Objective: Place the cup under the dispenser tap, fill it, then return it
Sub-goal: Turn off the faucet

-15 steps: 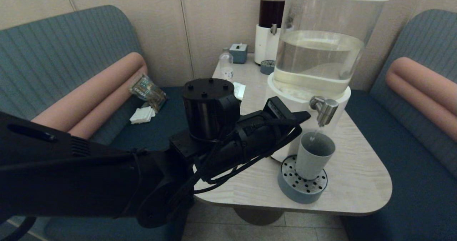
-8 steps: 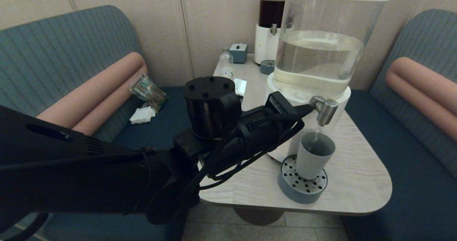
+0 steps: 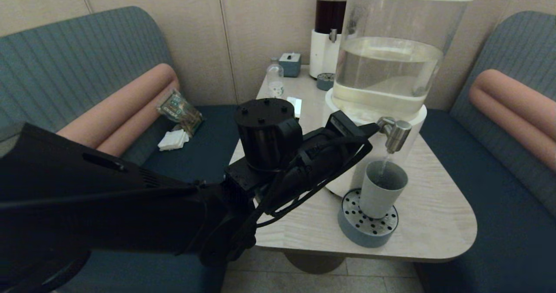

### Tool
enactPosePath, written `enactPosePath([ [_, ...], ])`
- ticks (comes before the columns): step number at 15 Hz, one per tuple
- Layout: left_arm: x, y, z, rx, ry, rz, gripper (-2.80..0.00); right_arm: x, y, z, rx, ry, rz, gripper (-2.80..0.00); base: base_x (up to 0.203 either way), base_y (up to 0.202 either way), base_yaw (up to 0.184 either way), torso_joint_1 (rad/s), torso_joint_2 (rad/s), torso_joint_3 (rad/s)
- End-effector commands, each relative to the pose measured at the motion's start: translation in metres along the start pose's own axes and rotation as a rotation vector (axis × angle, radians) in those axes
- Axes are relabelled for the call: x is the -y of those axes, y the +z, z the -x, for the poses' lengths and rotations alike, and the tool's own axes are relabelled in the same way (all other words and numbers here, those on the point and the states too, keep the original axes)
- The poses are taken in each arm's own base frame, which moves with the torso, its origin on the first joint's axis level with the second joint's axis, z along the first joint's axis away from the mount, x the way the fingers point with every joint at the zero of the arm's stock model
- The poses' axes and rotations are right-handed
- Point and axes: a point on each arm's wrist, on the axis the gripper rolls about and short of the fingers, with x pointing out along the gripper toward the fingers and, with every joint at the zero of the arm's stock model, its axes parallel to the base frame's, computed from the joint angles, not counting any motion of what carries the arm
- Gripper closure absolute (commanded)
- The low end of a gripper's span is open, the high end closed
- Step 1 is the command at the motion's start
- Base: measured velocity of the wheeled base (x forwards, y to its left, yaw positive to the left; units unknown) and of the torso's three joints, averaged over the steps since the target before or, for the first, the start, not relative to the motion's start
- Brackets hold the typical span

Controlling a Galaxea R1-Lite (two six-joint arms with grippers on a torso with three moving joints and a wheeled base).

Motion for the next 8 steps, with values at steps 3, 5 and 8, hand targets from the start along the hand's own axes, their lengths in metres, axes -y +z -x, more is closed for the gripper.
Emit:
enactPosePath([
  [3, -0.002, -0.001, -0.005, 0.003, -0.009, 0.005, 0.0, 0.0, -0.001, 0.0, -0.002, 0.001, 0.001, 0.0, 0.0, 0.0, 0.0, 0.0, 0.0, 0.0],
  [5, -0.003, -0.001, -0.007, 0.004, -0.01, 0.005, 0.0, 0.0, -0.001, 0.0, -0.002, 0.001, 0.001, 0.0, 0.0, 0.0, 0.0, 0.0, 0.0, 0.0],
  [8, -0.007, -0.001, -0.013, 0.008, -0.013, 0.004, 0.0, 0.0, -0.001, 0.0, -0.001, 0.001, 0.001, 0.0, 0.0, 0.0, 0.0, 0.0, 0.0, 0.0],
])
